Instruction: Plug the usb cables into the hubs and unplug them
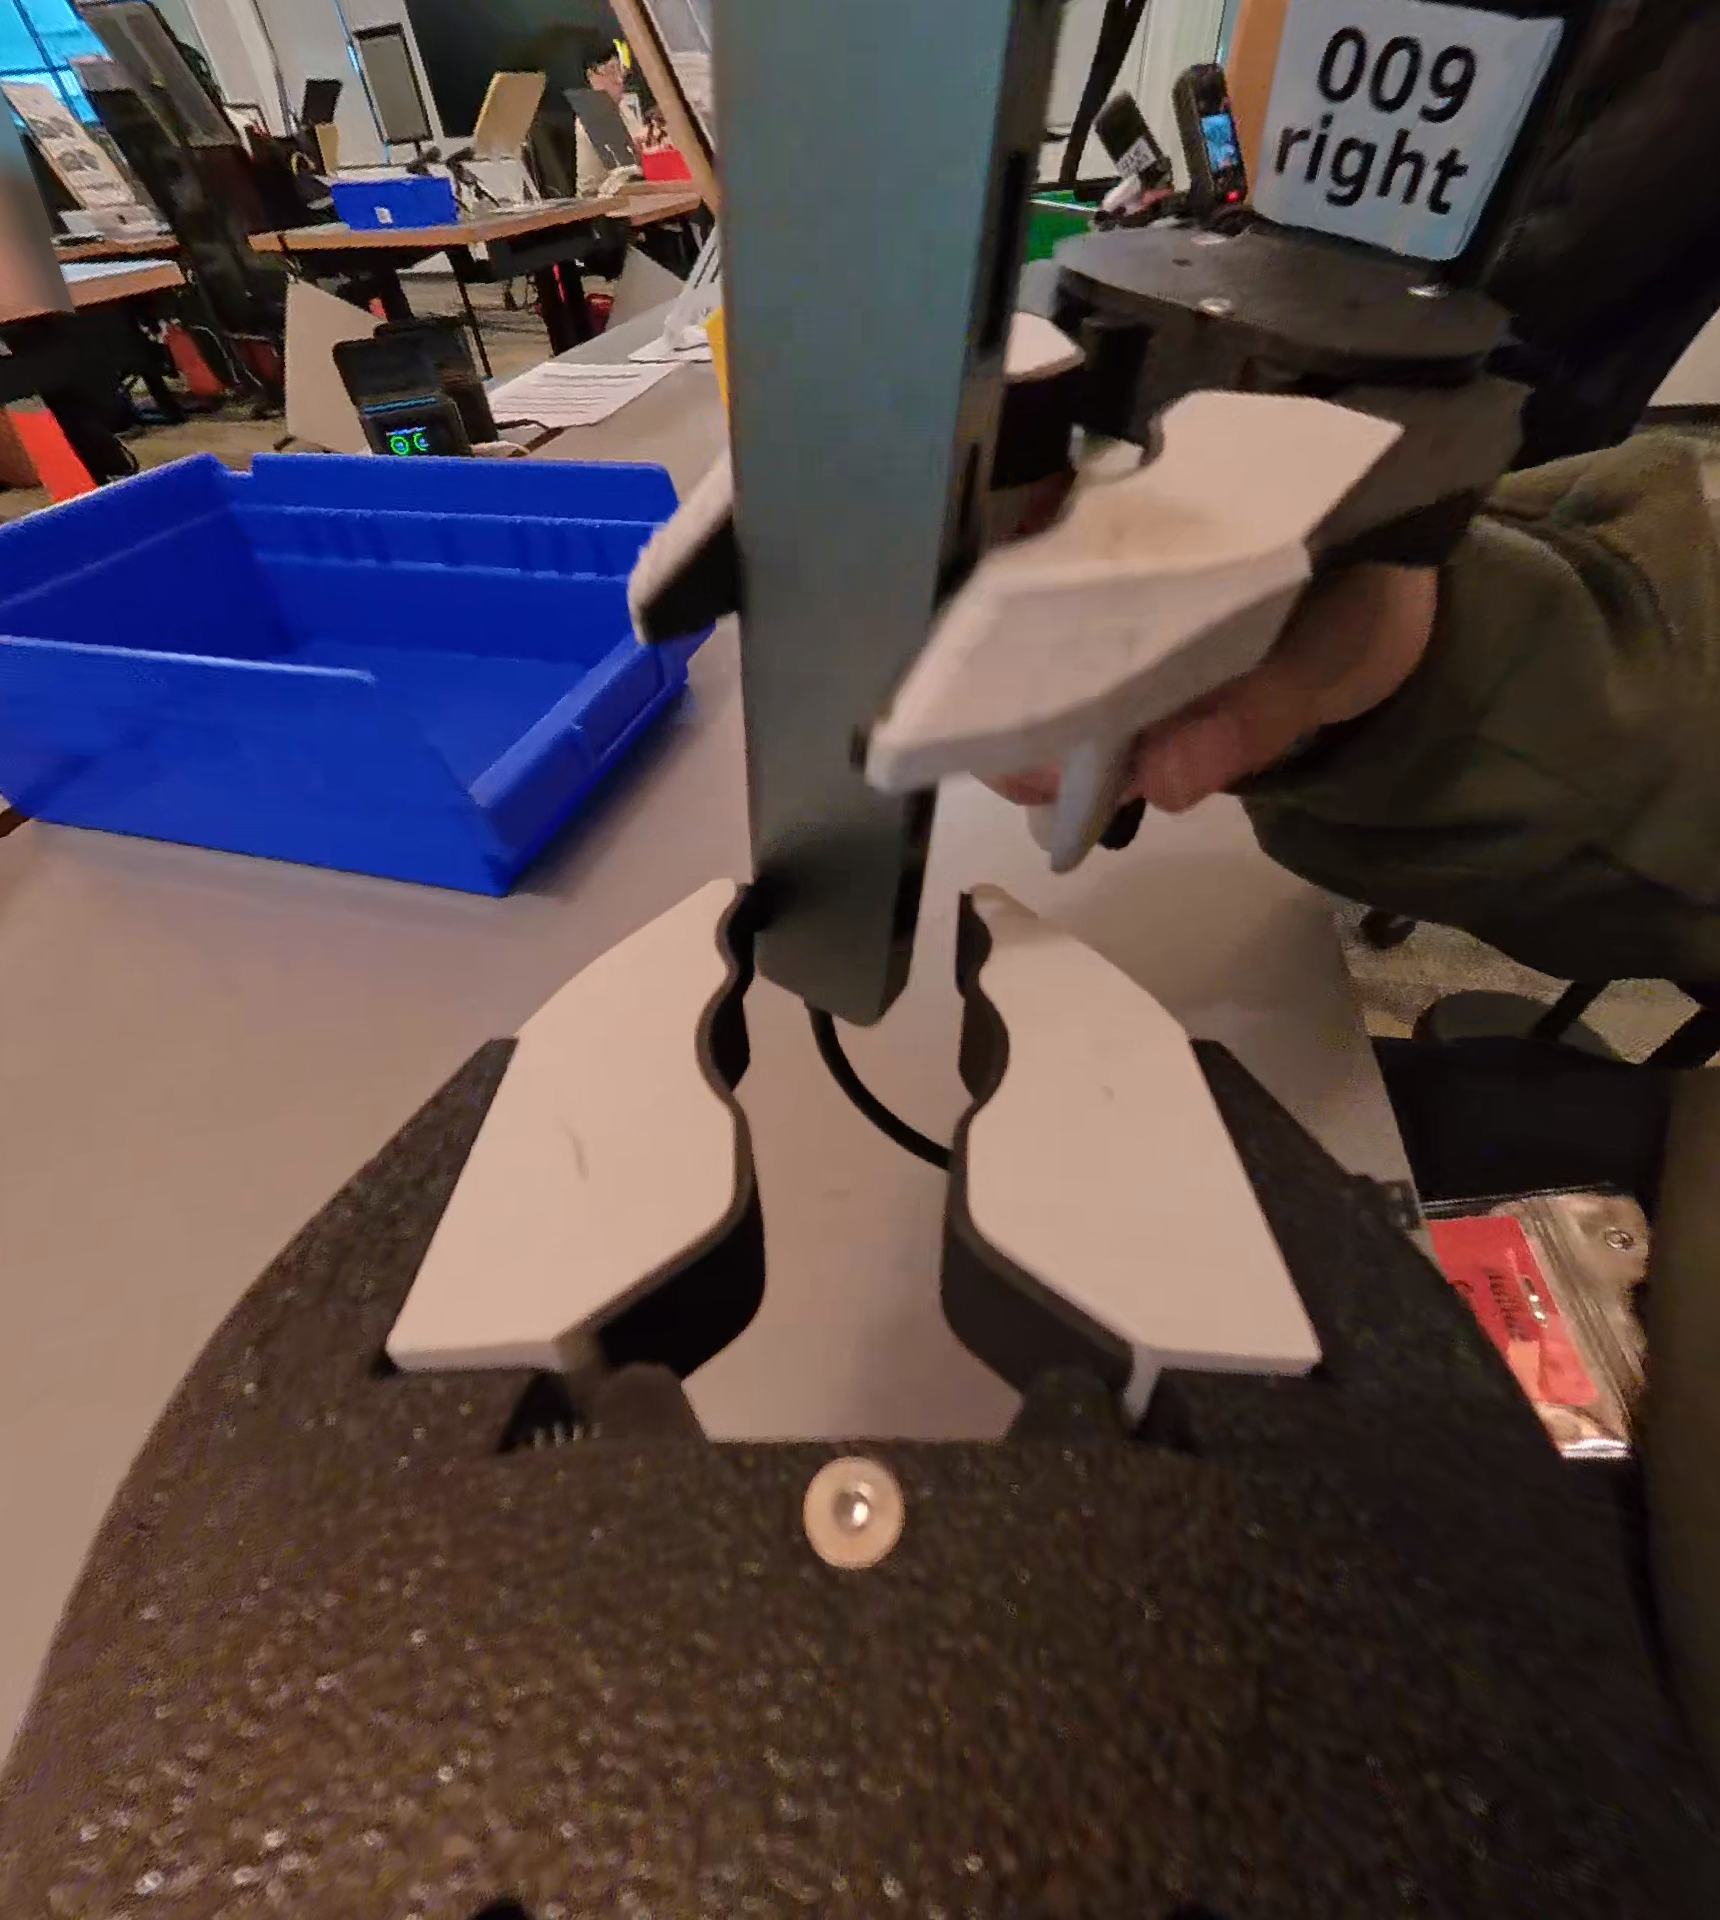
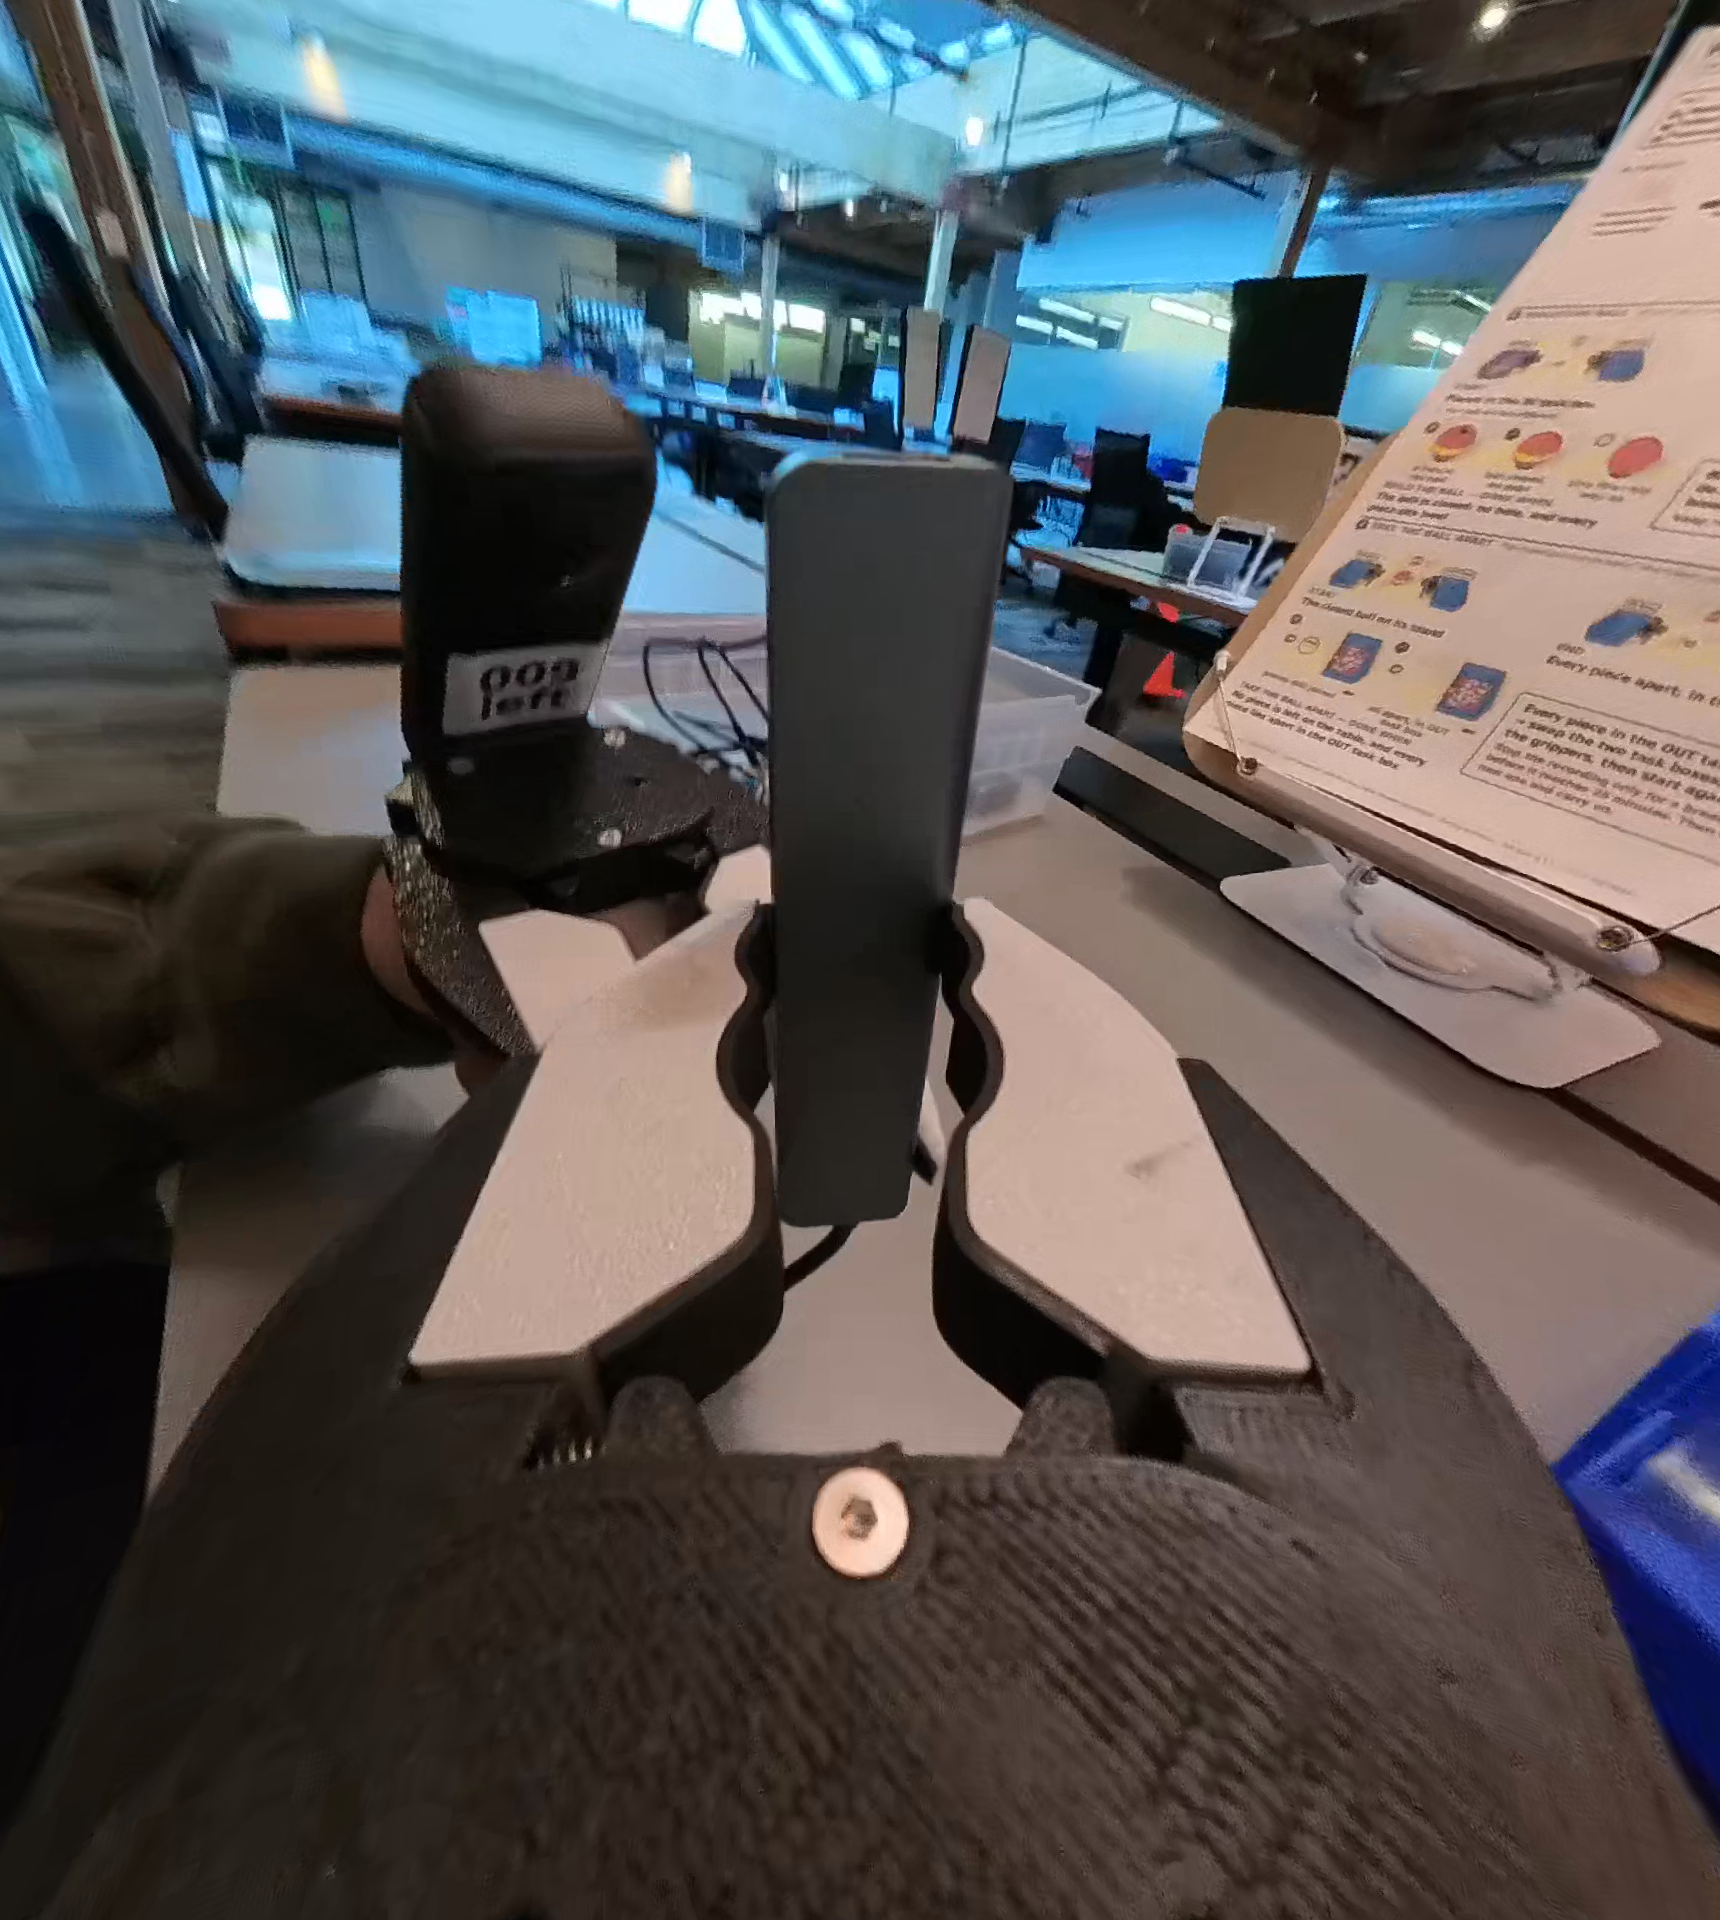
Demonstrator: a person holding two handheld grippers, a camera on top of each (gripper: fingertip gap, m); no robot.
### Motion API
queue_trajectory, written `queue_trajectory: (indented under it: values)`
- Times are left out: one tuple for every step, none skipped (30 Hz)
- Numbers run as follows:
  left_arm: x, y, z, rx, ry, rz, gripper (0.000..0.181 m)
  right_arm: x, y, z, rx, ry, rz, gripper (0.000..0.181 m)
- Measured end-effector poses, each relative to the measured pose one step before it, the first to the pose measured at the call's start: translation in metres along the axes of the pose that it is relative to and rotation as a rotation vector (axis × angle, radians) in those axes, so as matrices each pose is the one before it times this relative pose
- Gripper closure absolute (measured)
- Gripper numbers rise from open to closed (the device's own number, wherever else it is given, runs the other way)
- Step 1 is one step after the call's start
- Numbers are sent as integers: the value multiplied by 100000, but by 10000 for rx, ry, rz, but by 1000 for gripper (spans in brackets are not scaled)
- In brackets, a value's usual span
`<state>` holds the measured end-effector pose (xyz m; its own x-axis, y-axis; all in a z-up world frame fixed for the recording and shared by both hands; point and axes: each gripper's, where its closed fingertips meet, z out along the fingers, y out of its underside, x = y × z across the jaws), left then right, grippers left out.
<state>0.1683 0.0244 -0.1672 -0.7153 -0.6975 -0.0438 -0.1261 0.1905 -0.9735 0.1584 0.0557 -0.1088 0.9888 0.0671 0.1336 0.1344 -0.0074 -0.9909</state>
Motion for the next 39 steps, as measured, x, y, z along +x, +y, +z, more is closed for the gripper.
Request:
queue_trajectory:
  values:
    - [-10, 289, -18, 26, 50, -103, 142, 363, -355, -129, 416, -13, 414, 150]
    - [83, 373, 19, -40, 127, -78, 137, 330, -566, -215, 544, -32, 452, 150]
    - [245, 406, 41, -95, 245, -58, 131, 184, -660, -259, 577, -158, 437, 150]
    - [337, 303, 39, -78, 312, -64, 125, 163, -723, -297, 612, -185, 490, 150]
    - [226, 135, 47, 4, 222, -83, 121, 214, -611, -285, 546, -171, 654, 150]
    - [148, -81, 27, 126, 170, -98, 117, 291, -381, -240, 417, -130, 722, 150]
    - [192, -374, -3, 302, 189, -143, 117, 420, -184, -227, 349, -21, 606, 150]
    - [69, -524, -26, 399, 89, -184, 118, 434, -194, -242, 382, 47, 438, 150]
    - [65, -514, -31, 388, 78, -175, 119, 308, -170, -195, 336, -20, 349, 150]
    - [80, -345, -28, 271, 90, -178, 120, 229, -188, -144, 279, -44, 411, 150]
    - [24, -134, -16, 116, 60, -190, 121, 223, -174, -91, 217, -14, 364, 150]
    - [-3, -59, -20, 64, 30, -173, 122, 74, -99, -61, 146, -58, 193, 150]
    - [80, -155, -44, 114, 78, -114, 122, -84, -17, -34, 87, -125, 40, 150]
    - [107, -274, -79, 182, 81, -80, 123, -101, 29, 11, 46, -89, 8, 150]
    - [18, -348, -74, 209, 17, -109, 123, 62, 78, 47, 4, 51, 57, 150]
    - [-86, -356, -82, 188, -38, -137, 123, 116, 108, 48, -47, 107, 31, 150]
    - [-81, -306, -107, 151, -36, -90, 124, 31, 157, 54, -106, 44, -28, 150]
    - [-110, -245, -138, 119, -68, -17, 124, -7, 143, 37, -144, 39, -75, 150]
    - [-196, -191, -160, 76, -140, 50, 127, 76, 214, 50, -246, 118, -105, 150]
    - [-253, -100, -155, 18, -180, 99, 130, 181, 354, 59, -394, 204, -110, 150]
    - [-229, 10, -123, -62, -168, 127, 132, 179, 421, 74, -467, 206, -123, 150]
    - [-176, 140, -89, -135, -133, 152, 135, 21, 387, 90, -433, 110, -138, 150]
    - [-193, 225, -44, -174, -132, 129, 136, -162, 250, 100, -299, 14, -147, 150]
    - [-70, 176, 5, -126, -53, 57, 136, -237, 50, 106, -115, 1, -132, 150]
    - [120, 55, 39, -14, 87, -32, 138, -209, -38, 119, -7, 31, -110, 150]
    - [185, 8, 71, 38, 144, -103, 141, -152, 36, 124, -41, 30, -78, 150]
    - [70, 93, 64, -9, 81, -109, 147, -102, 105, 112, -71, 30, -40, 150]
    - [-118, 161, 48, -66, -42, -22, 153, -43, 124, 86, -64, 36, 3, 150]
    - [-43, 130, 32, -49, -6, -56, 153, 104, 112, 20, -41, 106, -108, 150]
    - [-41, 93, -8, -49, 13, -80, 153, 30, 92, -10, -41, 4, -86, 150]
    - [-105, 29, -30, 9, -27, -68, 153, 19, 19, -23, -14, -12, -20, 150]
    - [-55, -54, -56, 86, 13, -109, 153, 50, -36, -39, 3, 16, 12, 150]
    - [-61, -110, -67, 120, 28, -150, 153, 97, -49, -41, 10, 52, -22, 150]
    - [-60, -79, -66, 104, 37, -162, 153, 86, -22, -13, -6, 49, -1, 149]
    - [-17, -70, -76, 84, 70, -170, 153, 54, -4, -24, -9, 18, 51, 149]
    - [35, -78, -61, 93, 100, -141, 153, 9, -22, -28, 1, -18, 61, 149]
    - [29, -166, -104, 141, 86, -106, 153, 22, -69, -64, 14, -18, 36, 149]
    - [24, -251, -153, 160, 74, -75, 153, 1, -74, -107, -37, -41, 3, 149]
    - [31, -208, -222, 75, 95, 5, 153, -92, 50, -101, -161, -108, -66, 149]
